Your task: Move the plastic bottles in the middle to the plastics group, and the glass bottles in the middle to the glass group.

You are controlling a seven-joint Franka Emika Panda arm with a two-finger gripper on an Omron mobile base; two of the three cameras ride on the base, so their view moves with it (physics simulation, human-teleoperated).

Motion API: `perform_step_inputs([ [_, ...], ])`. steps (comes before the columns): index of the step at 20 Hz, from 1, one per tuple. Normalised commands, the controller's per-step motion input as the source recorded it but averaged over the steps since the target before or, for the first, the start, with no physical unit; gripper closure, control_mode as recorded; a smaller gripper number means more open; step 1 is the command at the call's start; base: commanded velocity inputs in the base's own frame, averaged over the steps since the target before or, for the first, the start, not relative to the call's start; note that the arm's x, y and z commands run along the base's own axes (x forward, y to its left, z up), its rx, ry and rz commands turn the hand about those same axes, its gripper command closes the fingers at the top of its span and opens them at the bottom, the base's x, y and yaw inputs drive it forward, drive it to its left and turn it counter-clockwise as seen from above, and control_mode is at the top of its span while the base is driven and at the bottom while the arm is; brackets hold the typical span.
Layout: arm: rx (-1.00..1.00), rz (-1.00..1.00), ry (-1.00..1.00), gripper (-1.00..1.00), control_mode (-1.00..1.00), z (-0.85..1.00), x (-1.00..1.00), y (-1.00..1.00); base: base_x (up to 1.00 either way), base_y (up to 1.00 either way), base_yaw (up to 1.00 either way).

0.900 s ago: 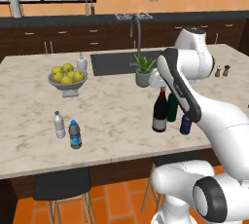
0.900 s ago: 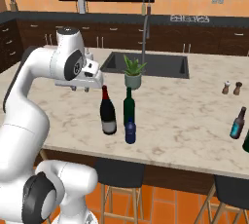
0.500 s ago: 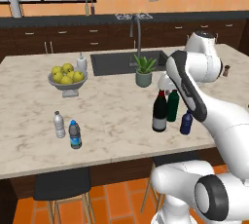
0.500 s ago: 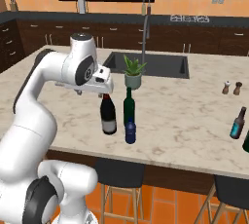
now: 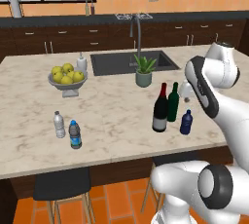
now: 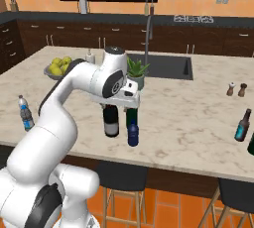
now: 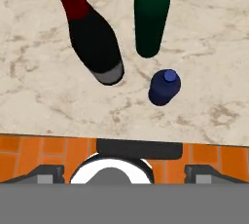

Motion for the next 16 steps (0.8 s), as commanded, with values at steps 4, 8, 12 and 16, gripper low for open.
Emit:
perform_step_inputs([
  [4, 0.0, 0.0, 0.04, -1.0, -1.0, -0.58, 0.01, -0.52, 0.0, 0.0, 0.0],
  [8, -0.01, 0.0, 0.02, -1.0, -1.0, -0.61, 0.22, -0.33, 0.0, 0.0, 0.0],
  [12, -0.04, 0.0, 0.0, -1.0, -1.0, -0.46, 0.56, 0.0, 0.0, 0.0, 0.0],
  [16, -0.04, 0.0, 0.05, -1.0, -1.0, -0.34, 0.52, 0.02, 0.0, 0.0, 0.0],
])
